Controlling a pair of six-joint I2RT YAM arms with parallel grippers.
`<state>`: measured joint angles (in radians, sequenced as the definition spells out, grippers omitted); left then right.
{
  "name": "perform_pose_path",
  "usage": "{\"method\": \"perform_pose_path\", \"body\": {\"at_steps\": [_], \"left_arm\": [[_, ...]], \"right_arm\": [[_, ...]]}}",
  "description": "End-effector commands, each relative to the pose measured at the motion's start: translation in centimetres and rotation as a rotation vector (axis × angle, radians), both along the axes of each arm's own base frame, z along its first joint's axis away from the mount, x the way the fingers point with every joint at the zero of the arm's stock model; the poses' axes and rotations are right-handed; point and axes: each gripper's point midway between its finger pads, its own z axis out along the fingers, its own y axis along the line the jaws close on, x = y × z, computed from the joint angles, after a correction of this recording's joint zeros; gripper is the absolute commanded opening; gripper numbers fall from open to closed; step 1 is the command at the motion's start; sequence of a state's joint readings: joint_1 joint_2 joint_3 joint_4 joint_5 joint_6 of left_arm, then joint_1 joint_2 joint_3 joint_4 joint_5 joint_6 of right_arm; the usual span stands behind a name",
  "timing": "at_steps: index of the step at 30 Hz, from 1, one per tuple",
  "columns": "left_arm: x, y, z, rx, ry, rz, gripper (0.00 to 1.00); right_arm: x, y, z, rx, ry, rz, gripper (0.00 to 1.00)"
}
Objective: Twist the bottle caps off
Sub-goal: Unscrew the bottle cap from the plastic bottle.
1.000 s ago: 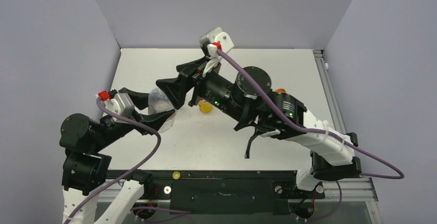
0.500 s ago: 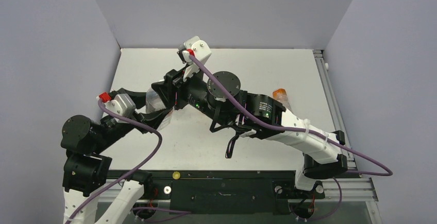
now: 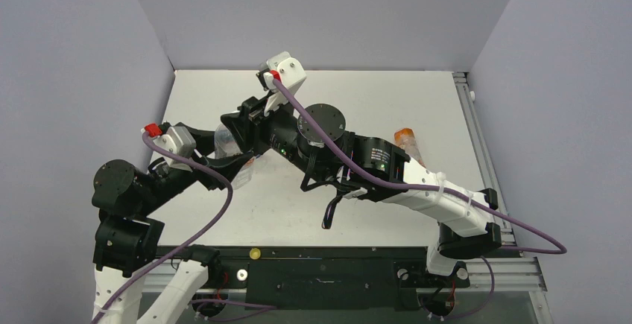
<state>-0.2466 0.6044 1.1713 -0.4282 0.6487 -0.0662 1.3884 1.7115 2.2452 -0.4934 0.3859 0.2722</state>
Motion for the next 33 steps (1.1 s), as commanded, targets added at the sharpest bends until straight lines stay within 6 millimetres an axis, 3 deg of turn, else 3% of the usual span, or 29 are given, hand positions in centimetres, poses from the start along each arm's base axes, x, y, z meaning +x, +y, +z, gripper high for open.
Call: {"method": "perform_pose_path", "body": {"at_steps": [1,6,13,18,23,33], "left_arm": [[-0.4,-0.3,2.0,-0.041,-0.025,-0.026,0.04],[-0.5,-0.2,1.8,-0.033,-0.026,-0.022,0.04],[-0.7,-0.3,2.1,-0.039,-0.029,-0.026,0.04],[-0.9,-0.2,2.2,-0.040,-0.033,-0.027,0.04],[-0.9,-0.2,2.1,-0.036,-0.034,-0.026,0.03],[-0.8,-0.4,1.9,-0.041,-0.027,-0.036,0.03]], "right_arm": [[0.3,0.5,1.3,0.050,-0.022,-0.025,0.28],[0.6,0.3,1.7,0.072,-0.026,-0.044,0.21],[0.8,0.8,1.7,0.075,-0.021,-0.051,0.40],[0.8,0.9,1.8,0.083,-0.020,-0.049,0.41],[0.9,0.6,2.1,0.094,-0.020,-0.049,0.29],[1.0,-0.1,2.8,0.108,-0.033,-0.056,0.42]]}}
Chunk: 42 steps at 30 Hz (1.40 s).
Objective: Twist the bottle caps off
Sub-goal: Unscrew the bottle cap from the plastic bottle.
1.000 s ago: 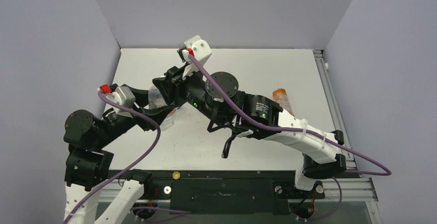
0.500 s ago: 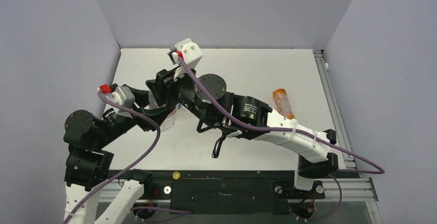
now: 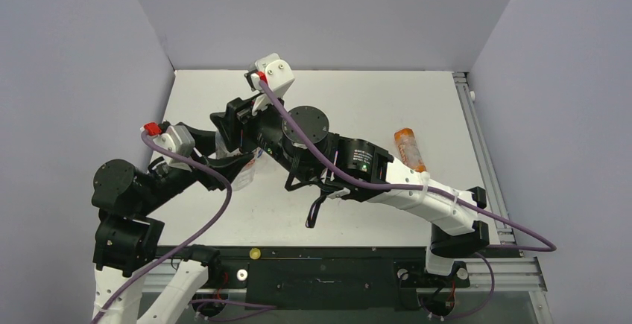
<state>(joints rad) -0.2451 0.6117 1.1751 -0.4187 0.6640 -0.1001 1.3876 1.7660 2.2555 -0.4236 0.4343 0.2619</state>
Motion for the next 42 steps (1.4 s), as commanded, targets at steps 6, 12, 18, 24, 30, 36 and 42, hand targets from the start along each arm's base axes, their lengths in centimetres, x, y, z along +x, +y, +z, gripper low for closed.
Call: {"method": "perform_pose_path", "body": {"at_steps": [6,12,18,24,30,36,42], "left_arm": [[-0.8,-0.2,1.8,-0.026,-0.048,-0.024,0.03],[-1.1,-0.4,1.9,-0.031,-0.043,-0.044,0.03],[-2.2,-1.0,2.6,-0.060,-0.026,-0.107,0.03],[-3.9,-1.9,4.5,-0.149,0.013,-0.209,0.03],[-6.5,-3.4,6.4,-0.238,0.121,-0.416,0.02],[-8.6,-3.9,8.3,-0.263,0.177,-0.549,0.03],[-8.9,-4.0,8.2,-0.253,0.198,-0.574,0.04]], "right_arm": [[-0.2,-1.4,3.1,0.084,-0.023,0.008,0.34],[-0.3,-1.3,3.3,0.091,-0.023,0.022,0.10],[-1.0,-2.6,4.8,0.109,-0.053,0.087,0.00],[-6.5,-3.6,6.2,0.129,-0.162,0.403,0.00],[-12.6,-6.4,8.8,0.225,-0.257,0.750,0.00],[-18.9,-9.3,10.5,0.294,-0.348,1.144,0.00],[-18.7,-9.0,9.3,0.214,-0.345,1.199,0.00]]}}
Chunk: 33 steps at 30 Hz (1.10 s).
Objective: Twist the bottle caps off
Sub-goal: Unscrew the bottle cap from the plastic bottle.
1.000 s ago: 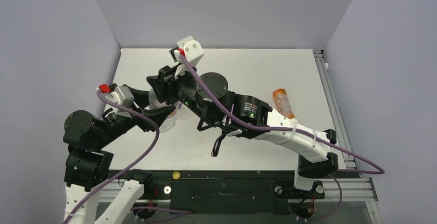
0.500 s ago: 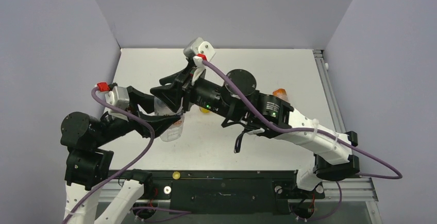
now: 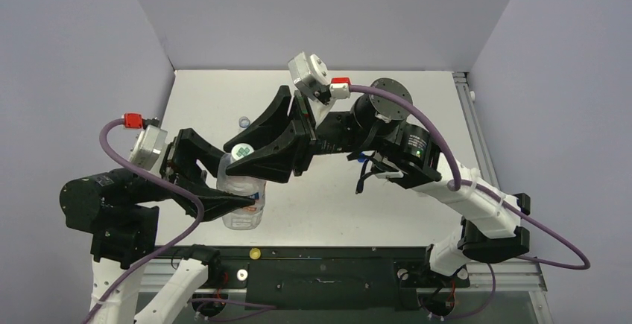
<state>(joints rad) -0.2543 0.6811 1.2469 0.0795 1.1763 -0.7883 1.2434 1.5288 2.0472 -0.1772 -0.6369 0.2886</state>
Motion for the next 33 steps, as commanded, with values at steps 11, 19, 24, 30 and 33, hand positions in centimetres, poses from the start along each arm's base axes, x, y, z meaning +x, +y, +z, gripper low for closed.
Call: {"method": "perform_pose_path", "body": {"at_steps": [11,19,24,30,33], "left_arm": [[4.1,0.1,-1.4,0.018,0.005,0.171,0.04],[6.6,1.5,-3.5,0.098,-0.122,0.366,0.04],[7.2,2.0,-3.8,0.112,-0.164,0.427,0.04],[7.8,2.1,-4.0,0.115,-0.167,0.445,0.04],[7.9,2.2,-4.0,0.116,-0.164,0.451,0.04]], "right_arm": [[6.1,-3.9,2.9,0.030,0.049,-0.587,0.78],[9.7,-0.8,-1.1,-0.143,0.120,-0.848,0.74],[10.6,-0.4,-1.8,-0.148,0.143,-0.901,0.60],[10.4,-0.3,-1.6,-0.138,0.148,-0.881,0.43],[10.3,-0.1,-1.8,-0.139,0.152,-0.867,0.30]]}}
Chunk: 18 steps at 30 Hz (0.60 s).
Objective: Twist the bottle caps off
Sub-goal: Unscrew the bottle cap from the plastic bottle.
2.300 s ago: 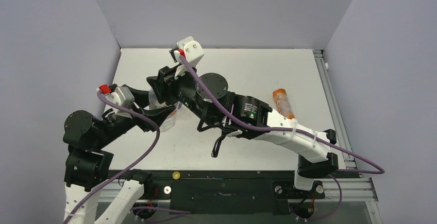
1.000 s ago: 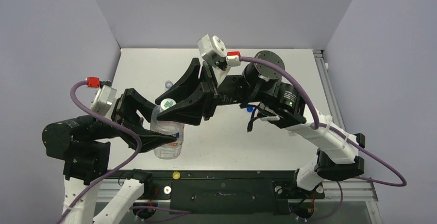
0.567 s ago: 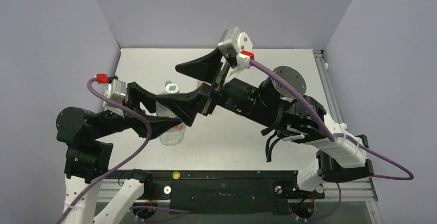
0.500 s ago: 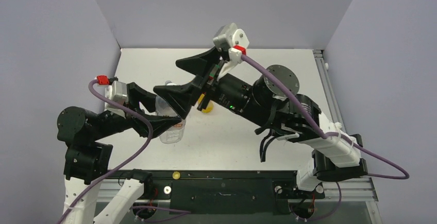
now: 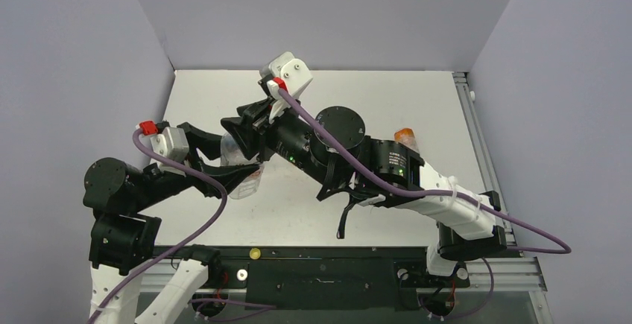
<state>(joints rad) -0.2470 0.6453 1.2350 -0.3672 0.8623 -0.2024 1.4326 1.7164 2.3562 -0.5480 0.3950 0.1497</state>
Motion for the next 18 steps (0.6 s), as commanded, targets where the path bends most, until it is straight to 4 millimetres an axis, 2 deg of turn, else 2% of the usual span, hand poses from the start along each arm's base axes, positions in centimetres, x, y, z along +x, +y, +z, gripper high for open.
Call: {"method": "perform_pose_path", "body": {"at_steps": [1,2,7,8,10,11,12,13,14,15,16,18], "left_arm": [[0.5,0.4,0.8,-0.002,-0.047,0.038,0.04],[0.5,0.4,0.8,-0.005,-0.044,0.038,0.04],[0.7,0.3,1.1,-0.019,-0.026,0.035,0.04],[0.7,0.2,1.2,-0.026,-0.017,0.033,0.04],[0.3,0.0,1.6,-0.040,-0.003,0.009,0.04],[-0.1,-0.2,1.6,-0.041,0.006,-0.021,0.04],[-0.5,-0.5,2.0,-0.060,0.028,-0.045,0.04],[-1.2,-0.8,2.0,-0.061,0.036,-0.090,0.04],[-1.7,-1.0,2.6,-0.090,0.063,-0.123,0.04],[-2.5,-1.3,2.7,-0.094,0.079,-0.172,0.05],[-3.2,-1.4,3.5,-0.127,0.105,-0.210,0.06],[-4.3,-1.7,4.3,-0.162,0.136,-0.281,0.07]], "right_arm": [[0.1,-1.6,1.8,0.058,0.000,-0.017,0.27],[0.0,-1.6,1.8,0.059,0.003,-0.011,0.20],[0.0,-1.2,1.1,0.031,0.003,0.020,0.10],[-0.1,-1.2,1.2,0.029,-0.002,0.035,0.01],[-0.6,-1.1,1.2,0.012,-0.026,0.108,0.00],[-2.0,-0.6,1.5,0.014,-0.057,0.210,0.00],[-2.0,-1.2,1.6,0.013,-0.074,0.244,0.00],[-4.2,-0.9,2.2,0.031,-0.113,0.386,0.00],[-4.5,-1.5,2.3,0.037,-0.127,0.429,0.00],[-6.8,-1.7,2.8,0.057,-0.153,0.575,0.00],[-7.1,-2.4,3.4,0.073,-0.166,0.628,0.00],[-9.6,-3.5,4.2,0.107,-0.198,0.798,0.00]]}}
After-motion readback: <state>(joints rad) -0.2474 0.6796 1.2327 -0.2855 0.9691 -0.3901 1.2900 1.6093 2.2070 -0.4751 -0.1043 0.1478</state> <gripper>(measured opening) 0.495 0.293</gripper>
